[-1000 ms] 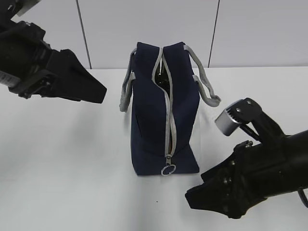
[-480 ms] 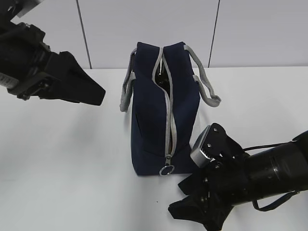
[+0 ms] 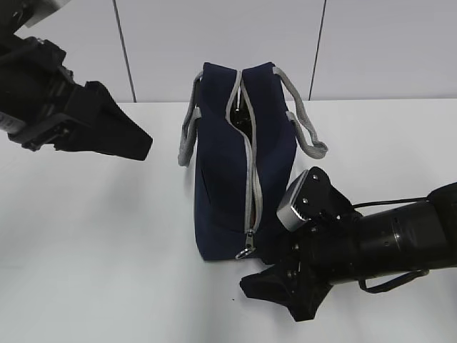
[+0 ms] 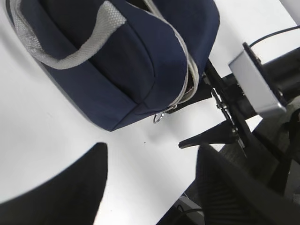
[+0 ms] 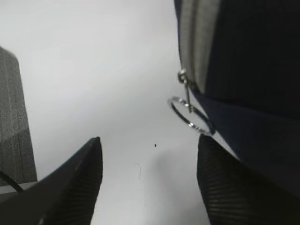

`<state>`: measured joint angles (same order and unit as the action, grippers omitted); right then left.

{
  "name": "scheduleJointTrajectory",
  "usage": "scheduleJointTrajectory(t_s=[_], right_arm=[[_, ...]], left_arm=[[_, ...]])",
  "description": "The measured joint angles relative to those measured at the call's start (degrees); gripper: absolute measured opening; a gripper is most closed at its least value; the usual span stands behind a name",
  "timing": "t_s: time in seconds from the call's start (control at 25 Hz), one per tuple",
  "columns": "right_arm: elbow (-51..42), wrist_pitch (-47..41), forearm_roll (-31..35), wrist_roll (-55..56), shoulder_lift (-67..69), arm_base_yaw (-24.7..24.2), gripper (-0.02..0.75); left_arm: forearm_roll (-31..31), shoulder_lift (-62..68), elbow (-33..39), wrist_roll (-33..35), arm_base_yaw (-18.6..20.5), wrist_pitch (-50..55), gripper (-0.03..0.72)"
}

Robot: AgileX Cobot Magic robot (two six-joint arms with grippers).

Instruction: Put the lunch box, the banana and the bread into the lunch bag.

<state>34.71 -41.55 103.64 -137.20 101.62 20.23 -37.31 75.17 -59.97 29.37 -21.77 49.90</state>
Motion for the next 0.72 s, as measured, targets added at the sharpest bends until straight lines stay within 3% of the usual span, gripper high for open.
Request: scheduleJointTrajectory(t_s=[0.72], right_arm=[[2.9, -2.4, 0.0, -0.3, 3.8, 0.0, 0.470]], left_arm=[[0.1, 0.0, 0.0, 0.0, 0.0, 0.8, 0.417]])
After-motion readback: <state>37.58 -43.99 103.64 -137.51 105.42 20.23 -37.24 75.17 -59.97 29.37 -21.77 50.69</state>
